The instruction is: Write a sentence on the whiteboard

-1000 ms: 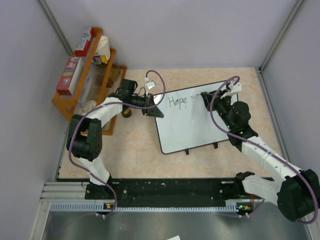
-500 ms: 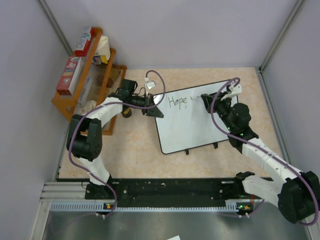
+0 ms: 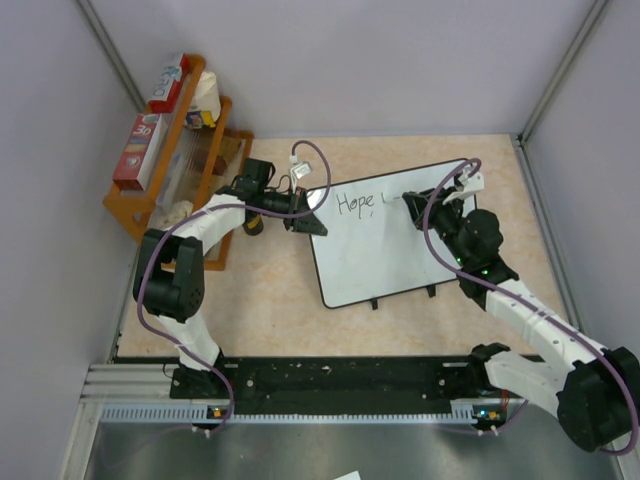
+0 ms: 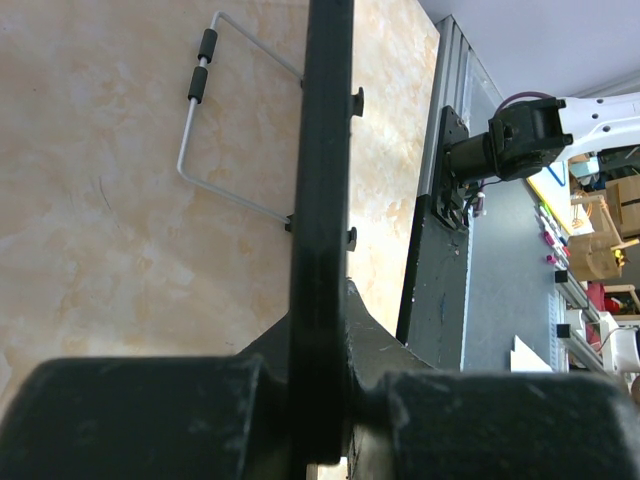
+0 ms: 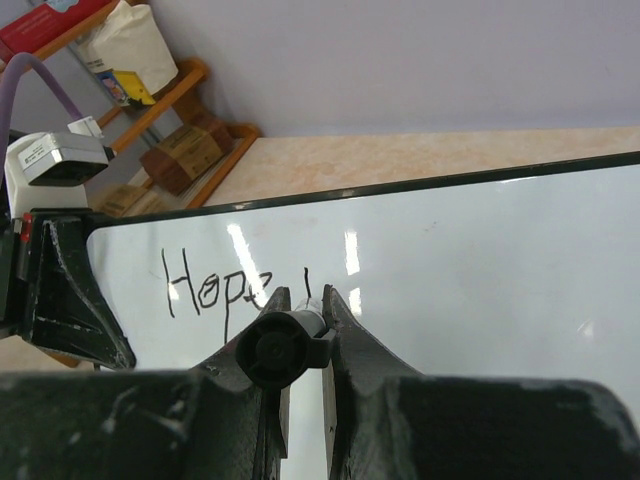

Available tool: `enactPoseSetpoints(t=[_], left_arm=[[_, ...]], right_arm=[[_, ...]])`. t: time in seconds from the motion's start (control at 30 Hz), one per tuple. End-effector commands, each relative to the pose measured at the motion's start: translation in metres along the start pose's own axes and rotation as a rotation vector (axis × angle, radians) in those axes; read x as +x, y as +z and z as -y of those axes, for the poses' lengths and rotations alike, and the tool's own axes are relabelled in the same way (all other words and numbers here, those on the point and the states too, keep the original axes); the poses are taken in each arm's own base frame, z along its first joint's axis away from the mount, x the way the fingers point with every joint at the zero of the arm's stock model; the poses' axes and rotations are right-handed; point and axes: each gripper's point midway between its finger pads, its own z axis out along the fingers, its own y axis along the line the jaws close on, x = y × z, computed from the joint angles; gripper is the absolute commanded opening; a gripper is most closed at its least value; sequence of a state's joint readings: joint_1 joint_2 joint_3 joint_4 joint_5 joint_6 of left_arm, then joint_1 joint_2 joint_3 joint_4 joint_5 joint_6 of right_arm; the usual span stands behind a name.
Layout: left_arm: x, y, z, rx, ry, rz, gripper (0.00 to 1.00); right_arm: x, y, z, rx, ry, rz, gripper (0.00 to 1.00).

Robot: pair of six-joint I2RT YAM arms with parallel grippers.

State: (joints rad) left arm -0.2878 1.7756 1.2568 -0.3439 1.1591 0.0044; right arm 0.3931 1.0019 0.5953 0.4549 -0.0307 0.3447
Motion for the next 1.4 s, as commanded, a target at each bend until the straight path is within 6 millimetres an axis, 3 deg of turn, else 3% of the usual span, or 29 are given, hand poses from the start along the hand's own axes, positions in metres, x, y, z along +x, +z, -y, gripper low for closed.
enactPoseSetpoints(t=[0.0, 0.67, 1.37], left_arm=[[0.003, -0.002, -0.028, -0.182, 0.148, -0.027, 0.00], [0.005, -0.002, -0.032, -0.189, 0.146, -0.032, 0.00], [0.005, -0.001, -0.033, -0.190, 0.146, -0.033, 0.00]], right_arm=[[-0.016, 0.005, -0.004, -0.014, 0.018, 0.044, 0.00], [-0.043, 0.019, 0.001, 0.042, 0.015, 0.103, 0.00], [-0.015, 0.005, 0.010, 0.061, 0.000, 0.034, 0.00]])
